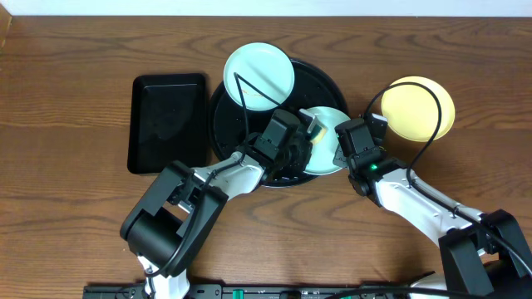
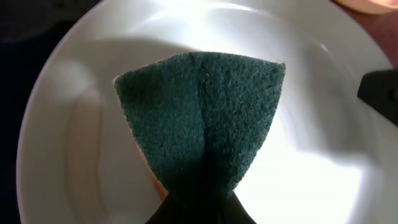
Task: Clean dirty plates on tray and stack at the side
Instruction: 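Scrub the mint plate's surface with the sponge in the left gripper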
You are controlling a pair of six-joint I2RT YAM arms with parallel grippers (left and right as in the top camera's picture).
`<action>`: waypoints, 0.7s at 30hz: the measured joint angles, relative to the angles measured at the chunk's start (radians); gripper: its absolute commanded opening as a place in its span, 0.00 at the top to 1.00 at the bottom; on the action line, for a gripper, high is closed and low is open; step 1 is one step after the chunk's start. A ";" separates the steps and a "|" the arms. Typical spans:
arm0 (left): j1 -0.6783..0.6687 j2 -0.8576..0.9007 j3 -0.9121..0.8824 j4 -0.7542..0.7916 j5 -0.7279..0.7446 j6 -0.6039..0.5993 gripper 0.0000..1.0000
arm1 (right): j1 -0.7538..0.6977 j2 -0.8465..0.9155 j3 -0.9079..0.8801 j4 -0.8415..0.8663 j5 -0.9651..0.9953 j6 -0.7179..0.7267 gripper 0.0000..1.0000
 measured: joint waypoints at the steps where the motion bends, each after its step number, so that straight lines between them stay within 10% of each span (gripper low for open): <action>1: 0.000 0.001 0.000 0.006 0.000 0.000 0.92 | 0.000 0.000 0.000 0.000 0.000 0.000 0.99; 21: 0.000 0.016 0.000 0.050 -0.037 0.005 0.92 | 0.000 0.000 0.000 -0.003 -0.007 0.000 0.99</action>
